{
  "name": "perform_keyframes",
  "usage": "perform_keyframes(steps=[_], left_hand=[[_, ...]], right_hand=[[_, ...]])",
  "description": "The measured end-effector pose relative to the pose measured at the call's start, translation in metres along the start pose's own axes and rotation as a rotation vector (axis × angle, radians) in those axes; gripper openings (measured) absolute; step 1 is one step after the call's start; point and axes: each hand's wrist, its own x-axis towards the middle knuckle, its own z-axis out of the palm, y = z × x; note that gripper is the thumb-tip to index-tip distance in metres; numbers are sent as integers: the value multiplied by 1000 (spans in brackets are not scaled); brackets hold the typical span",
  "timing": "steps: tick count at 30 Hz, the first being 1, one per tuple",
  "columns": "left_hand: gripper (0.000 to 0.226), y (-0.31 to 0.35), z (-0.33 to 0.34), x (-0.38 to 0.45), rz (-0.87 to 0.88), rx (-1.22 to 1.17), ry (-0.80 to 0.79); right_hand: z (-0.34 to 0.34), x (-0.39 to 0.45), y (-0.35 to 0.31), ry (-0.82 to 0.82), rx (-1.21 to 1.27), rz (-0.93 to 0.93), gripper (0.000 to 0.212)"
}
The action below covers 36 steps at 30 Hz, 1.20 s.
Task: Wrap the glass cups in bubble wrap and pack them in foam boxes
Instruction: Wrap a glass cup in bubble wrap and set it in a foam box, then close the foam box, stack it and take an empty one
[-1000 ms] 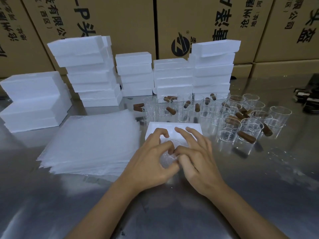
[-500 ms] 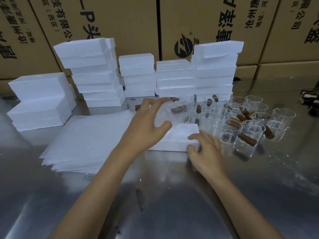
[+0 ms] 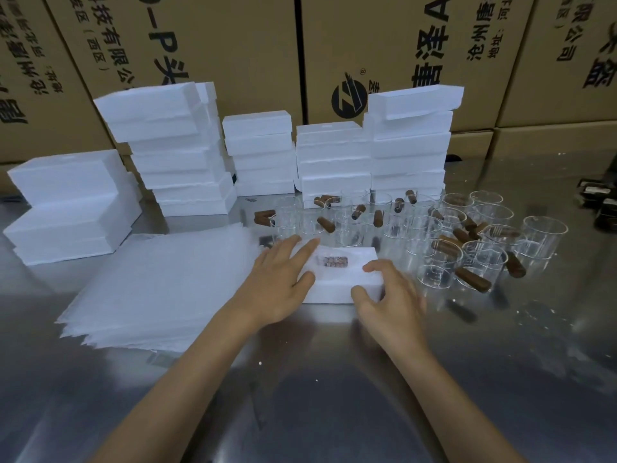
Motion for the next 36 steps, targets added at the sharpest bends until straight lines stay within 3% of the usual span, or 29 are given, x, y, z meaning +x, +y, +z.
perform_keyframes(steps=[7,12,15,21,23,29,36], left_hand=[[58,8,-30,13,-61,-83,-201],[57,5,-75,80,-100,-317,59],[67,-9,-89,147,-185,-338,153],[89,-32,-75,240,-351,-704,221],[80,-37,-64,258,-366,-783,246],[34,-51,-50,272,-372,-843,524],[28,-65,-77,221,-394,-863,589]], right_hand=[[-3,24,-14,-48,324,202,43],[6,39,-17,184,386,287,30],[13,44,-13,223,382,293,31],[18,52,-5,226,373,242,36],[20,54,-2,229,367,230,37],[20,57,1,238,372,210,34],[20,57,1,230,398,232,32]])
